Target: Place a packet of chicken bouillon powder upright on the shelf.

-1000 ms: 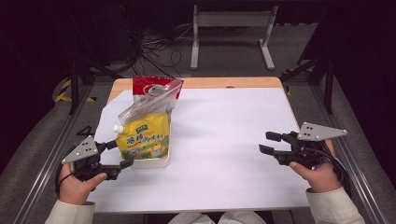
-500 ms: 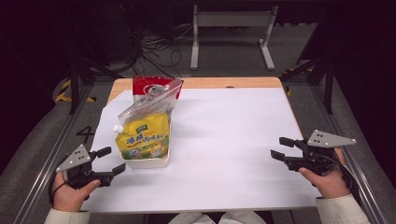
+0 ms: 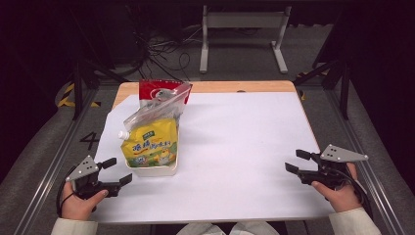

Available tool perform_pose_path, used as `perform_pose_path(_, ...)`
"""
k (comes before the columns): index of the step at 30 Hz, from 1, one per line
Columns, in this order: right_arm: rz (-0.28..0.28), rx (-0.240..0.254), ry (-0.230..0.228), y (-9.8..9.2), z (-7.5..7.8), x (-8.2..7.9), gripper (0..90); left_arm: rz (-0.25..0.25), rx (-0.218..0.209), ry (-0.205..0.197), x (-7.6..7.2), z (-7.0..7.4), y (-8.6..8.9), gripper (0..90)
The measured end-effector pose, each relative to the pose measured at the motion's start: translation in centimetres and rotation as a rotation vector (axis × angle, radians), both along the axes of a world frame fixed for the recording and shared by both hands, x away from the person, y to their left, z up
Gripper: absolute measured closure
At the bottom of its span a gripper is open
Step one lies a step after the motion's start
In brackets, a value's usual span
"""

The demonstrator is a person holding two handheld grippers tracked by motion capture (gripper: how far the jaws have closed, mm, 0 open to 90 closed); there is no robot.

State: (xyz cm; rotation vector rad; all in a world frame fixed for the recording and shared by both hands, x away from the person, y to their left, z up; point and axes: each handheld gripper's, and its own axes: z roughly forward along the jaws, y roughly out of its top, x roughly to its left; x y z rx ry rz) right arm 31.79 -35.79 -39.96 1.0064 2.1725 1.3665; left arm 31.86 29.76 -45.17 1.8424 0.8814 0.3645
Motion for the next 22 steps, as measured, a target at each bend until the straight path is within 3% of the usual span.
perform_pose_path(2, -0.005, 0.007, 0.004, -0.1, -0.4, 0.1, 30.9, 0.002, 0.01, -0.009, 0.1, -0.3, 0.1, 11.0)
perform_pose_path(10, -0.017, -0.012, 0.026, -0.2, -2.4, 0.5, 30.0, -0.003, 0.044, 0.02, 0.5, -1.1, -0.3, 10.7)
perform_pose_path(14, -0.026, -0.012, 0.035, -0.3, -2.9, 0.6, 27.2, 0.007, 0.046, 0.039, 0.6, -1.3, -0.4, 10.7)
perform_pose_path(22, -0.035, -0.007, 0.036, -0.3, -3.0, 0.7, 25.3, 0.008, 0.056, 0.039, 0.6, -1.2, -0.6, 10.2)
